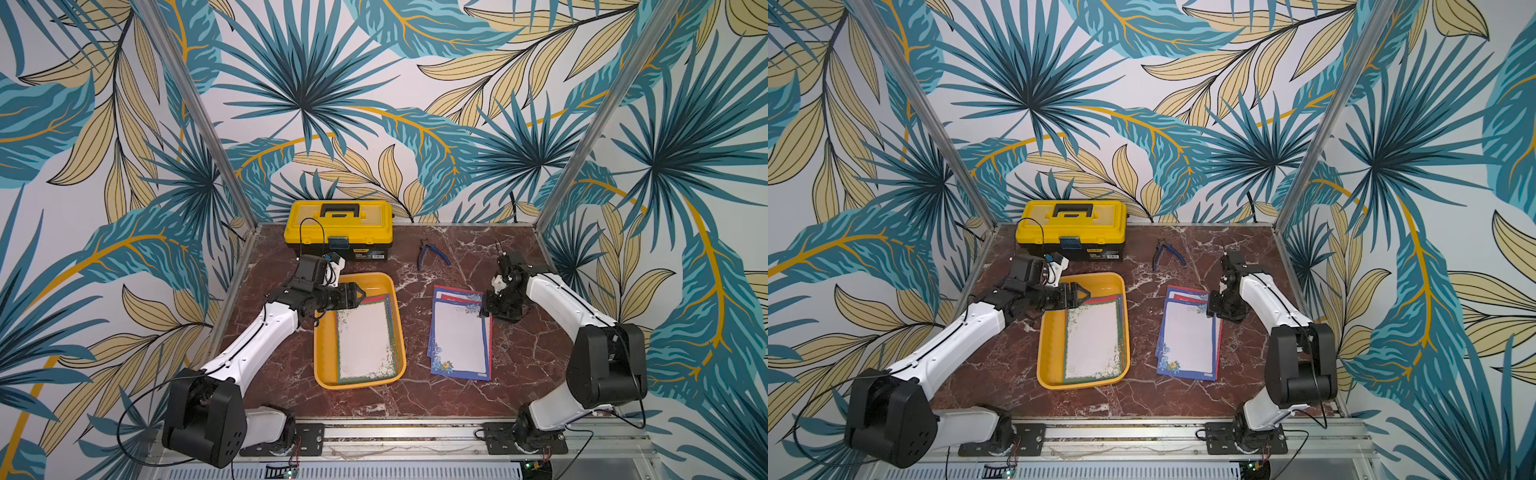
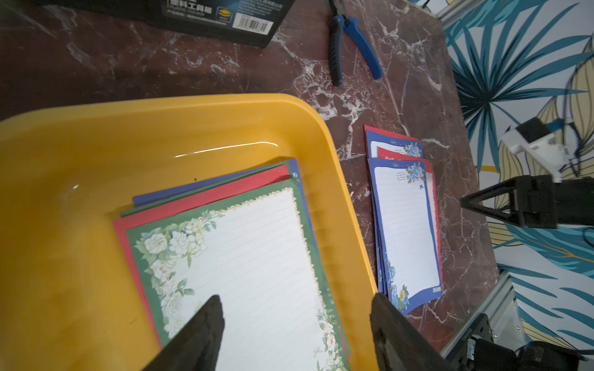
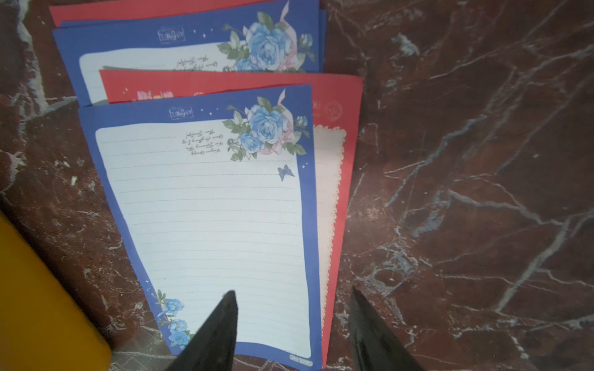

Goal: Take out the stationery paper from the storage box
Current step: Place the stationery paper at the center of the board.

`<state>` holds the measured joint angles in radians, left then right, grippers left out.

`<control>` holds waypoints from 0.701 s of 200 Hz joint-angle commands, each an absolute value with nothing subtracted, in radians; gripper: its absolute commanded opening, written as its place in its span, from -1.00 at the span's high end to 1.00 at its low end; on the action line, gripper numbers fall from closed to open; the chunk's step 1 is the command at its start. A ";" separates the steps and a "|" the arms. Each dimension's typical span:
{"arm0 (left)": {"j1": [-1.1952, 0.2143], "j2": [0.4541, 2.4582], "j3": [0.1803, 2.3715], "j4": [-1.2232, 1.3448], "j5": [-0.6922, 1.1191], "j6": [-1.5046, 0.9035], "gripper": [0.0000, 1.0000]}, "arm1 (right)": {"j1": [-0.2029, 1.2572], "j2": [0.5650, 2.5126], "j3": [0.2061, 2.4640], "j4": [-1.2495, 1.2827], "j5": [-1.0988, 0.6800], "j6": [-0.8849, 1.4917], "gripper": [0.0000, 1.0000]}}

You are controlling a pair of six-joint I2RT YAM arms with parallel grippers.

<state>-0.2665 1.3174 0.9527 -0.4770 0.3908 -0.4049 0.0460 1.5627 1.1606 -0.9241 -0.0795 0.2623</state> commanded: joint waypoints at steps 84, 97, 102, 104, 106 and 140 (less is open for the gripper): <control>-0.264 1.439 0.934 -0.566 0.240 -0.396 -0.35 | 0.488 1.479 1.257 -0.822 -0.187 0.442 -0.03; -0.263 1.462 0.937 -0.566 0.232 -0.392 -0.35 | 0.543 1.502 1.257 -0.766 -0.218 0.468 -0.03; -0.264 1.470 0.937 -0.566 0.227 -0.389 -0.35 | 0.562 1.513 1.259 -0.752 -0.214 0.479 -0.03; -0.264 1.473 0.938 -0.567 0.224 -0.388 -0.35 | 0.569 1.517 1.260 -0.747 -0.213 0.483 -0.03; -0.264 1.476 0.938 -0.566 0.220 -0.389 -0.35 | 0.574 1.521 1.261 -0.741 -0.213 0.486 -0.03; -0.260 1.541 0.952 -0.566 0.190 -0.366 -0.35 | 0.644 1.609 1.275 -0.681 -0.237 0.518 -0.02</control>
<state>-0.2665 1.5055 0.9375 -0.5587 0.2245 -0.3954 0.6132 1.5578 1.2621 -0.7498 -0.2020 0.4648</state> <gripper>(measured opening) 0.675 0.513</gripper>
